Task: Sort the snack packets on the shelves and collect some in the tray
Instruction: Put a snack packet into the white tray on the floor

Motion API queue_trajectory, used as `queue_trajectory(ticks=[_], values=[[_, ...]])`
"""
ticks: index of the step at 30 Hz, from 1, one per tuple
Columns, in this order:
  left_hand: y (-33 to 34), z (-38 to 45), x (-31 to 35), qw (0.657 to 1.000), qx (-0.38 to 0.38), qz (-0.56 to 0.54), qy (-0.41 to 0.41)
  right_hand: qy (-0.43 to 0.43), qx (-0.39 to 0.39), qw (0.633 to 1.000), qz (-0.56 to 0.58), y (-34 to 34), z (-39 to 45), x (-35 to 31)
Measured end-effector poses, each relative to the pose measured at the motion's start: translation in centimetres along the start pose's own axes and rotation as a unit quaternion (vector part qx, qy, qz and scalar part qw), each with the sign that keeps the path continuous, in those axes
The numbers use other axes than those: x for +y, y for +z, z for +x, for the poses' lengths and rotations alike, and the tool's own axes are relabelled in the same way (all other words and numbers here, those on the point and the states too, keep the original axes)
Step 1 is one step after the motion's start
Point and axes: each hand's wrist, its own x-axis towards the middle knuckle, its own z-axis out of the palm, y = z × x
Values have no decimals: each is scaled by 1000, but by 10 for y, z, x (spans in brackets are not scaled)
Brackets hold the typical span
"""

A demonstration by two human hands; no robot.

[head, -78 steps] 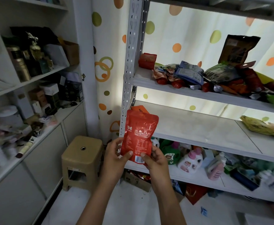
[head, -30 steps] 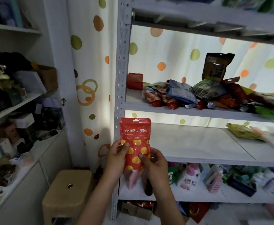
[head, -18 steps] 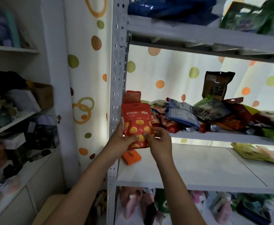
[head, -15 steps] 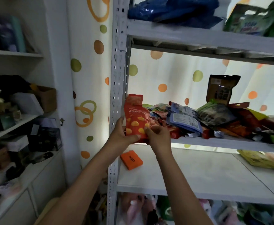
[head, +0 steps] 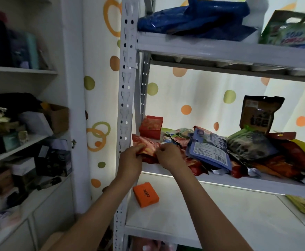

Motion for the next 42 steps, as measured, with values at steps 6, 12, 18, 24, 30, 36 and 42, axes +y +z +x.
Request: queue_trajectory(ticks=[6,12,18,24,30,36,42], values=[[12,12,-7,995,27,94,-22,-39,0,997,-68,-15,-7,21],[15,21,-12,986,8,163,-27,-60,-41,983,-169,-16,-14,29],[10,18,-9,943,2,334,4,-72,-23,963,-260,-23,-13,21],[7,18,-1,890,22,454,41,-80,-13,962,-260,-21,-14,28],[11,13,-8,901,-4,432,41,-94,51,978,-181,-22,-10,39],[25,5,-5,919,-6,386,77,-98,101,987,-83,-8,-17,31],[26,-2,2,913,-1,394,106,-97,194,975,41,-12,-29,28]])
